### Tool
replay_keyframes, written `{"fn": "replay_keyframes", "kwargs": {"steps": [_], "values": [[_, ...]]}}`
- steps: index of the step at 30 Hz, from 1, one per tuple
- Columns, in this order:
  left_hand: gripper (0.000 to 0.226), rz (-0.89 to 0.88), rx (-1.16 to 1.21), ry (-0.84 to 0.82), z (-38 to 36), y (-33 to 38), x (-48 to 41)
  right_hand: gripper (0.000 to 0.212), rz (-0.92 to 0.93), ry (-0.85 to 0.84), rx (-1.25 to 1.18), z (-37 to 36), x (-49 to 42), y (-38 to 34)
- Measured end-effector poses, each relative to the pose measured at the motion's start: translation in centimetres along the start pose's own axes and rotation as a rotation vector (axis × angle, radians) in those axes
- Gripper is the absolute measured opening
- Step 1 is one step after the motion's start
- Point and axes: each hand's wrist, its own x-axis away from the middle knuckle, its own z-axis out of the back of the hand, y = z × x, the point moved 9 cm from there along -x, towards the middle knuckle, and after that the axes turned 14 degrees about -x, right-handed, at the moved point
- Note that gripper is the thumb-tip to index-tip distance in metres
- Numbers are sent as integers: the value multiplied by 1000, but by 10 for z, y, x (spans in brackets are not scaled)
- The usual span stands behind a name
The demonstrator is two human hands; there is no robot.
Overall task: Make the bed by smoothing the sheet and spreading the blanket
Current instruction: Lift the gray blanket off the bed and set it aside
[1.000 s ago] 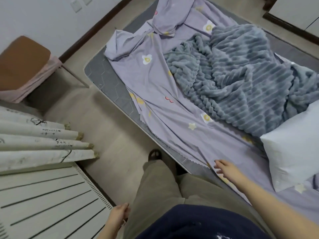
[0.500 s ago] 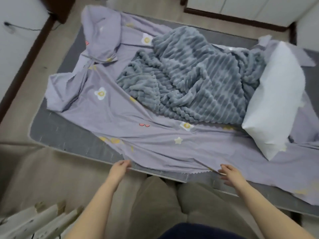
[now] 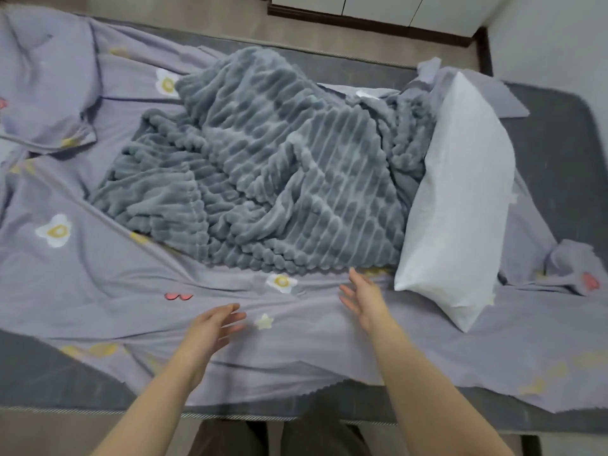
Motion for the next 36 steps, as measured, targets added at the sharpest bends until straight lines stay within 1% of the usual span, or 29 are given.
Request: {"fn": "replay_keyframes", "kwargs": {"steps": [3, 7, 8, 9, 10, 11, 14, 15, 17, 18, 19, 20, 21, 22, 24, 25, 26, 27, 28, 29, 30, 31, 32, 33, 34, 36], "values": [[25, 25, 21, -2, -12, -2, -8, 67, -48, 45, -147, -11, -36, -17], [24, 30, 16, 12, -18, 3, -19, 60, -46, 112, -370, -18, -73, -49], [24, 33, 16, 14, -19, 5, -22, 60, -9, 117, -367, -21, -77, -59], [25, 35, 20, 14, -21, 7, -25, 60, 47, 106, -309, -26, -79, -70], [25, 35, 26, 10, -24, 10, -26, 57, 121, 69, -203, -37, -78, -80], [25, 34, 40, 1, -28, 15, -28, 48, 207, 6, -51, -53, -70, -90], [29, 66, 139, -45, -52, 37, -31, 10, 487, -292, 522, -119, -15, -93], [30, 89, 205, -63, -61, 46, -31, 10, 556, -411, 742, -140, 10, -80], [31, 109, 396, -61, -71, 64, -30, 21, 646, -683, 1101, -171, 62, -41], [30, 120, 496, -27, -70, 71, -29, 25, 662, -799, 1204, -179, 86, -22], [29, 148, 581, 30, -64, 72, -29, 32, 661, -870, 1249, -181, 104, -7], [31, 173, 628, 86, -57, 72, -30, 38, 669, -901, 1233, -180, 114, 1], [36, 164, 641, 118, -51, 73, -31, 40, 676, -892, 1187, -177, 118, 3], [39, 139, 639, 115, -46, 78, -30, 34, 661, -876, 1122, -173, 119, 0], [40, 82, 565, 38, -44, 96, -26, 9, 505, -826, 954, -158, 110, -8], [36, 45, 491, -15, -42, 105, -21, 17, 448, -773, 857, -148, 100, -14], [29, 5, 424, -46, -39, 112, -17, 33, 443, -708, 763, -135, 90, -24], [24, -41, 370, -38, -31, 119, -13, 48, 497, -610, 690, -121, 79, -39], [20, -85, 333, -13, -23, 122, -7, 60, 595, -466, 646, -104, 69, -57], [15, -119, 314, 1, -16, 124, 0, 71, 701, -281, 670, -86, 59, -78], [15, -153, 309, -6, -12, 126, 10, 86, 786, -107, 717, -70, 52, -95], [22, -173, 321, -28, -9, 123, 20, 100, 846, 1, 730, -60, 49, -112], [31, -174, 352, -69, -8, 119, 31, 105, 875, 36, 718, -57, 43, -125], [37, -157, 395, -118, -7, 113, 44, 102, 899, 34, 753, -59, 38, -135], [42, -142, 434, -163, -6, 107, 57, 94, 906, 17, 861, -65, 34, -141], [41, -144, 498, -204, 2, 97, 86, 69, 853, -66, 1181, -83, 21, -141]]}}
